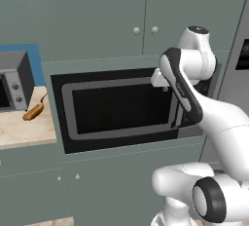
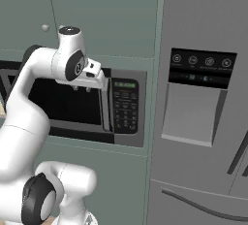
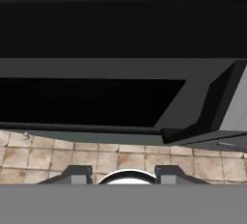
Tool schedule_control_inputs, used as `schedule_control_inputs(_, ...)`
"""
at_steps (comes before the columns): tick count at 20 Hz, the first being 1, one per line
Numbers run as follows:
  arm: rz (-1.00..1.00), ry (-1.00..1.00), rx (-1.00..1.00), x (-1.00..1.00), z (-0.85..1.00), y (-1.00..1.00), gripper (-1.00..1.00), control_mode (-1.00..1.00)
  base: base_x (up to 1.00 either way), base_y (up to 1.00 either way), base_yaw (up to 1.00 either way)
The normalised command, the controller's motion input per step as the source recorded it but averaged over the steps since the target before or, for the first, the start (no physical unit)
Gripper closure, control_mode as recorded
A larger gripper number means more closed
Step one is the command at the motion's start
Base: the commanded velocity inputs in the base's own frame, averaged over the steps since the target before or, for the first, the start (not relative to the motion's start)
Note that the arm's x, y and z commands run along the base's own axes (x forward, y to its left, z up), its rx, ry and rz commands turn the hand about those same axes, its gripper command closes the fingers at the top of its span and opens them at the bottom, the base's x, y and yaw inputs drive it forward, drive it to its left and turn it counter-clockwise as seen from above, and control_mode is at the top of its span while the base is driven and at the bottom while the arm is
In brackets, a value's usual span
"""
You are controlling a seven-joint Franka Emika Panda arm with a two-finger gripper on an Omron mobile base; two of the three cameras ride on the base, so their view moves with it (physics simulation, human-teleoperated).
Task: Open the microwave door.
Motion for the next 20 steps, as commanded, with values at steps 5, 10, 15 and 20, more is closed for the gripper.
schedule_control_inputs(5, 0.00, 0.00, 0.00, 0.00, 0.00, 0.00, -1.00, -1.00, 0.00, 0.00, 0.00)
schedule_control_inputs(10, 0.00, 0.00, 0.00, 0.00, 0.00, 0.00, -1.00, -1.00, 0.00, 0.00, 0.00)
schedule_control_inputs(15, 0.00, 0.00, 0.00, 0.00, 0.00, 0.00, -1.00, -1.00, 0.00, 0.00, 0.00)
schedule_control_inputs(20, 0.00, 0.00, -0.01, 0.00, -0.02, 0.00, -1.00, -1.00, 0.00, 0.00, 0.00)
